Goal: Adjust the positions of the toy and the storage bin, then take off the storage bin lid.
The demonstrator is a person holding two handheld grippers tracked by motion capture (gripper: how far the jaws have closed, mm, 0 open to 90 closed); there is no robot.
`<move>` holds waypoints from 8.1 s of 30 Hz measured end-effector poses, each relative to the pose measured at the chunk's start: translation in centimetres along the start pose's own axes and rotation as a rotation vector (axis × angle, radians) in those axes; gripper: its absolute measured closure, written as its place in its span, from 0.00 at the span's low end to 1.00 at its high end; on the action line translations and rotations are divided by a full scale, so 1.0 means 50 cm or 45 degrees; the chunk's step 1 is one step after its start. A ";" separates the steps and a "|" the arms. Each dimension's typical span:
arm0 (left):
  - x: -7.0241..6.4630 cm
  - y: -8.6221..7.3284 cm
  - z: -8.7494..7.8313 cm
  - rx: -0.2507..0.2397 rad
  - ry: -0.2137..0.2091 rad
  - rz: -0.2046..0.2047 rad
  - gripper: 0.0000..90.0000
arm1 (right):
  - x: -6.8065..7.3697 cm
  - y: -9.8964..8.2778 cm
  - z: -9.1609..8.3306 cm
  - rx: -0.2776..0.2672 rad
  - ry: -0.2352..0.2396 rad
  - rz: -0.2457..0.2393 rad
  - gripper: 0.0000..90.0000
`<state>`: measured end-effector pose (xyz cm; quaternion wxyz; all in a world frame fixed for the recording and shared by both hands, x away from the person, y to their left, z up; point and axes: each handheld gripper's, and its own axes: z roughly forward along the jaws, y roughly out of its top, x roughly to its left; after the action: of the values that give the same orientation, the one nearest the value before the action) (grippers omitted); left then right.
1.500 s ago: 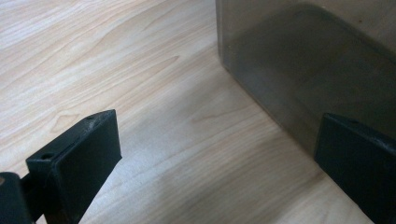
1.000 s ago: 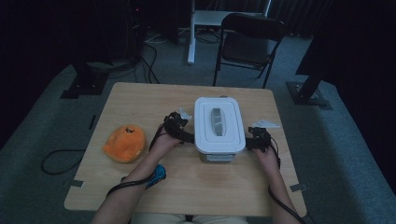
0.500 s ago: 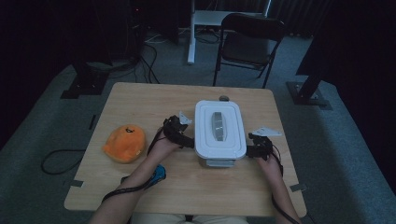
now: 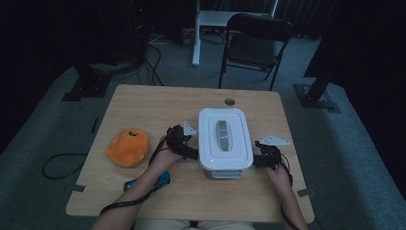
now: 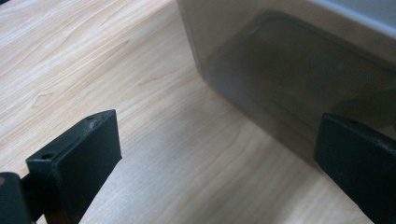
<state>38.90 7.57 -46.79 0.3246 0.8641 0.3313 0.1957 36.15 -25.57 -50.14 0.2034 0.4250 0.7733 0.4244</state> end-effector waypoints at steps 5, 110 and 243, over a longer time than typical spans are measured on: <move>-0.014 -0.008 -0.012 -0.002 -0.015 0.027 0.02 | 0.006 -0.011 -0.011 -0.008 0.009 0.009 0.27; -0.174 -0.188 -0.052 0.006 -0.324 0.151 0.01 | 0.244 0.184 -0.086 0.105 0.170 -0.085 0.28; -0.177 -0.189 -0.054 0.010 -0.302 0.136 0.01 | -0.145 -0.011 -0.003 0.074 -0.269 0.352 0.74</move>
<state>27.00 7.93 -52.49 0.3473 0.8988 0.2447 0.1078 39.81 -31.79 -50.87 0.2108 0.5750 0.6939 0.3787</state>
